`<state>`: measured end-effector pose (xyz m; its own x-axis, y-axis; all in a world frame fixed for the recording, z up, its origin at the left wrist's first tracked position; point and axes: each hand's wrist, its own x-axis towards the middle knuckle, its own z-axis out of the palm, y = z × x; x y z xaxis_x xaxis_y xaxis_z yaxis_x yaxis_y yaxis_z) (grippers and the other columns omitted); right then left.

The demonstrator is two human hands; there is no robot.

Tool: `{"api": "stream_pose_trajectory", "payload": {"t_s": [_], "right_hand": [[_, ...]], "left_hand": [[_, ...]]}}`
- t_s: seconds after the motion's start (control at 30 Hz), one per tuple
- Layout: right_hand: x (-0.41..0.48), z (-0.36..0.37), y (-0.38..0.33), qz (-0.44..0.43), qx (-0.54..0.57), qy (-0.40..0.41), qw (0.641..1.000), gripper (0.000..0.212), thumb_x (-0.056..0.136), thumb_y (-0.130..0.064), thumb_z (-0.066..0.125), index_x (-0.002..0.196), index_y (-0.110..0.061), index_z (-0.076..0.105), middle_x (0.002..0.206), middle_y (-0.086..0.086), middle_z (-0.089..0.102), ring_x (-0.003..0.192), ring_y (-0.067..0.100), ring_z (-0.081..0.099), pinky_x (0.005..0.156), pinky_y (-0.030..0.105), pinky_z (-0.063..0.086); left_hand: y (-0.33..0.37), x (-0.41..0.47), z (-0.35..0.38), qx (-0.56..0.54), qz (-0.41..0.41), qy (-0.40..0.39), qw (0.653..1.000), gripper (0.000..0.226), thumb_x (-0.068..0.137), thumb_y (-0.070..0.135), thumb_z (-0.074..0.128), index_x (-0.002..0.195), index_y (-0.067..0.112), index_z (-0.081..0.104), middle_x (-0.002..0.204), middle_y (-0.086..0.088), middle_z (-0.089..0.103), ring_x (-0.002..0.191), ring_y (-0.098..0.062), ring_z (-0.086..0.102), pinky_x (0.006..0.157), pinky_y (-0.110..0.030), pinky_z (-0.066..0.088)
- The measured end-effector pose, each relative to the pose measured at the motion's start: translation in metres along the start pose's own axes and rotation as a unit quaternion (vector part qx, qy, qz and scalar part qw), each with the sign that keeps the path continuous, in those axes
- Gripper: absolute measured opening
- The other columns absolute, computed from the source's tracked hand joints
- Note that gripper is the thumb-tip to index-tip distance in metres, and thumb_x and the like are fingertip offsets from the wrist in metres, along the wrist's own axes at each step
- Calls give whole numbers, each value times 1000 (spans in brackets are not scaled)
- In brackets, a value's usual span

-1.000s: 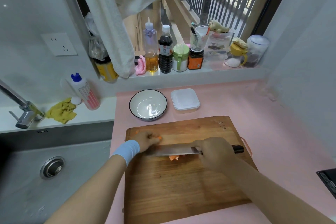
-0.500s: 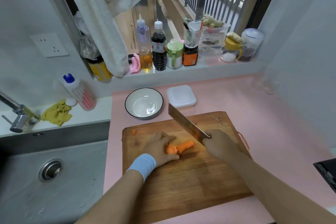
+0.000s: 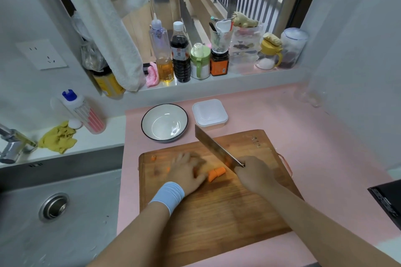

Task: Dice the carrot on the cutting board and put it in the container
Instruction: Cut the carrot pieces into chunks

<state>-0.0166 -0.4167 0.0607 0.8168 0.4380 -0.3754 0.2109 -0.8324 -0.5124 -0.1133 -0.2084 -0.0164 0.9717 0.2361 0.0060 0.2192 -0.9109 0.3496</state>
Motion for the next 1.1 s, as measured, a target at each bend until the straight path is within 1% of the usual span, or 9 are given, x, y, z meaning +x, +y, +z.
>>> {"api": "stream_pose_trajectory", "payload": {"t_s": [0.1,0.2,0.3,0.4,0.6,0.7,0.8,0.93,1.1], "right_hand": [[-2,0,0,6,11,-7,1000,22,89,-21,50,73,-23,64,68,-2,65,64,18,60,58,33,47],[-5,0,0,3,18,-12,1000,22,91,-22,51,73,-28,63,70,-4,65,67,19,62,60,34,50],[-12,0,1,-1,25,-20,999,20,94,-25,52,79,-32,63,73,-6,66,69,15,63,60,31,49],[-18,3,3,-1,20,-28,999,18,91,-26,51,82,-30,66,74,-4,67,72,19,65,66,37,55],[-33,16,5,-3,27,-41,999,26,91,-27,52,67,-26,58,64,-2,60,64,18,57,54,30,37],[-39,22,7,3,57,-49,997,26,92,-25,53,67,-25,60,62,-4,59,62,18,56,54,30,37],[-43,25,10,9,61,-51,997,27,93,-24,53,67,-23,61,60,-3,59,61,17,58,53,30,37],[-45,21,17,15,49,-49,997,27,96,-26,51,73,-22,63,66,-2,63,63,18,61,55,30,41],[-41,13,24,26,33,-41,998,25,99,-29,48,79,-26,62,70,-3,64,64,17,62,55,31,44]], "left_hand": [[27,4,8,55,45,-48,996,56,81,68,48,126,36,56,124,12,56,116,-14,41,104,-34,23],[31,4,13,66,29,-54,996,44,87,53,51,127,36,55,123,11,58,114,-14,44,103,-33,23],[26,-9,16,-25,36,-19,999,36,86,38,57,122,35,60,115,14,60,108,-10,44,95,-27,25],[24,-23,22,-167,20,7,986,32,81,24,66,113,29,65,109,16,61,103,-3,45,96,-22,37],[34,-45,33,-174,2,8,985,22,83,26,66,104,30,62,106,14,59,102,-5,50,91,-24,43],[28,-49,32,-174,-21,51,983,19,82,25,68,100,28,63,102,14,55,98,-6,48,89,-22,41],[22,-55,32,-158,-27,53,986,22,82,25,70,103,26,63,99,14,55,95,-5,47,90,-25,43],[29,-55,36,-173,-27,41,984,37,82,27,74,117,21,63,110,10,60,104,-4,49,92,-12,32],[48,-41,39,-191,-17,49,980,26,88,16,68,114,17,66,110,1,64,103,-13,56,88,-12,32]]}}
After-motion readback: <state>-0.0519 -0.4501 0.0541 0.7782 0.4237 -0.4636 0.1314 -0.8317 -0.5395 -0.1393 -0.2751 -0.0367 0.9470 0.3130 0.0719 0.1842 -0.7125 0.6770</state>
